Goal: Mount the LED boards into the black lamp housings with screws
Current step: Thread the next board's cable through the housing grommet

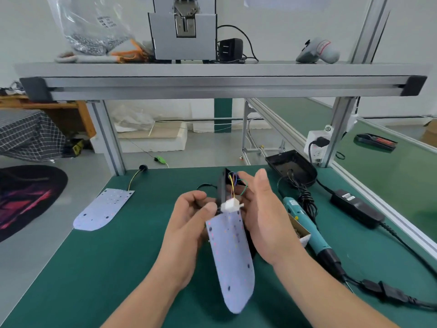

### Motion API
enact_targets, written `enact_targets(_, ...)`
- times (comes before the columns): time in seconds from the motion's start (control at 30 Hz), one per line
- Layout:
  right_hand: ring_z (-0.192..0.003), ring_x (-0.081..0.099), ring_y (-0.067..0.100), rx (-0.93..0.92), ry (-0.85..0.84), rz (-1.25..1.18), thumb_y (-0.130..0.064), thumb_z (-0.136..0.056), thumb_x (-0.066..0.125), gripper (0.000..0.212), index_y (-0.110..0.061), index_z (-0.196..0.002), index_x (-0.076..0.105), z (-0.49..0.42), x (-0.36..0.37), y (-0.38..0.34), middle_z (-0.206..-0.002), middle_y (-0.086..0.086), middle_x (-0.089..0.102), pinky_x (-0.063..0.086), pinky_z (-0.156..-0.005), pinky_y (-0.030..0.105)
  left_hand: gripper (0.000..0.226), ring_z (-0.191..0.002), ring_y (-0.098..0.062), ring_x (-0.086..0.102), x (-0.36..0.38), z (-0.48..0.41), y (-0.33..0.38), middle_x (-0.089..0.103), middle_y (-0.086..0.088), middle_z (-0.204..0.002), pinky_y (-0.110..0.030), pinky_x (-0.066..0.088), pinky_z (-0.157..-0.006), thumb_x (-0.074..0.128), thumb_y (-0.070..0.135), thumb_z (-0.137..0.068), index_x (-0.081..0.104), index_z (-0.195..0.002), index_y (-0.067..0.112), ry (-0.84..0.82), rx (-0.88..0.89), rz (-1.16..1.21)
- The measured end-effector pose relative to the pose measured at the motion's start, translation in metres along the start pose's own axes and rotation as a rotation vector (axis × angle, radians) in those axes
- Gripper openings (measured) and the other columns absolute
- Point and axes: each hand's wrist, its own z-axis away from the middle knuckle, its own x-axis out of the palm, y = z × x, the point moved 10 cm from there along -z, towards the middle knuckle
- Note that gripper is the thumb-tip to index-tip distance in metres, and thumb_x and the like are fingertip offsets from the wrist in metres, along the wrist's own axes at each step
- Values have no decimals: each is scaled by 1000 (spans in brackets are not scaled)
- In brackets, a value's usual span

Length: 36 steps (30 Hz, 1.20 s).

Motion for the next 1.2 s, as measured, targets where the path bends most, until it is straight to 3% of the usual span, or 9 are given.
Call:
enact_targets(0.07,-109,65,54,-39,8,46,-71,-80,77,83,-3,-125,61,2,-1,0,-117,35,64,55,-99,64,43,-98,-16,65,5,0,-2,71,1,-113,-38,53,-86,84,45,-72,69,-111,34,-23,19,-4)
enact_targets(0.13,-115,64,49,-92,25,113,-60,-85,79,71,-6,-129,61,2,-4,-4,-122,25,67,49,-107,63,40,-102,-16,67,8,2,-5,72,1,-115,-39,54,-92,84,44,-78,70,-115,35,-25,33,-5)
enact_targets(0.27,-99,72,25,-109,46,112,-43,-89,77,44,-19,-125,71,-1,-4,-7,-114,10,76,60,-88,41,36,-93,-17,69,7,3,-6,75,-2,-113,-34,58,-77,74,52,-87,72,-111,25,-1,28,28)
enact_targets(0.43,-79,70,28,-111,79,142,-32,-90,76,30,-12,-112,70,-8,-5,-6,-87,10,72,64,-81,55,37,-81,-15,67,3,-2,-10,71,-4,-101,-31,58,-62,79,53,-80,74,-99,20,9,-23,106)
enact_targets(0.53,-46,57,8,-117,-8,109,-9,-100,64,16,-2,-114,69,-7,2,-13,-62,-2,66,51,-47,22,49,-76,-18,67,1,-6,-12,68,-5,-93,-33,59,-60,84,56,-68,77,-96,17,-11,-89,194)
enact_targets(0.73,-46,40,14,-136,-145,241,-4,-94,54,32,-8,-117,76,-12,12,-23,-88,17,76,27,-44,22,66,-113,-31,71,17,0,-15,73,-20,-128,-49,55,-98,77,63,-87,75,-129,13,-200,-152,155)
enact_targets(0.87,-49,39,15,-120,-267,300,-8,-90,52,41,-16,-121,78,-6,25,-20,-96,14,77,24,-48,28,64,-106,-26,71,31,8,-14,73,-18,-115,-37,60,-85,84,58,-83,73,-129,14,-293,-180,258)
enact_targets(1.03,-48,39,14,-84,-298,297,6,-100,44,46,-18,-116,80,-3,26,-21,-92,13,76,29,-47,24,95,-100,-29,69,38,10,-10,67,-22,-107,-39,59,-90,94,53,-73,54,-132,-10,-332,-160,262)
enact_targets(1.2,-45,38,11,-45,-361,283,-17,-89,69,28,-10,-116,74,3,38,-19,-72,4,69,24,-48,27,95,-105,-31,71,40,10,-6,72,-21,-104,-37,58,-91,93,65,-66,62,-114,-11,-378,-100,194)
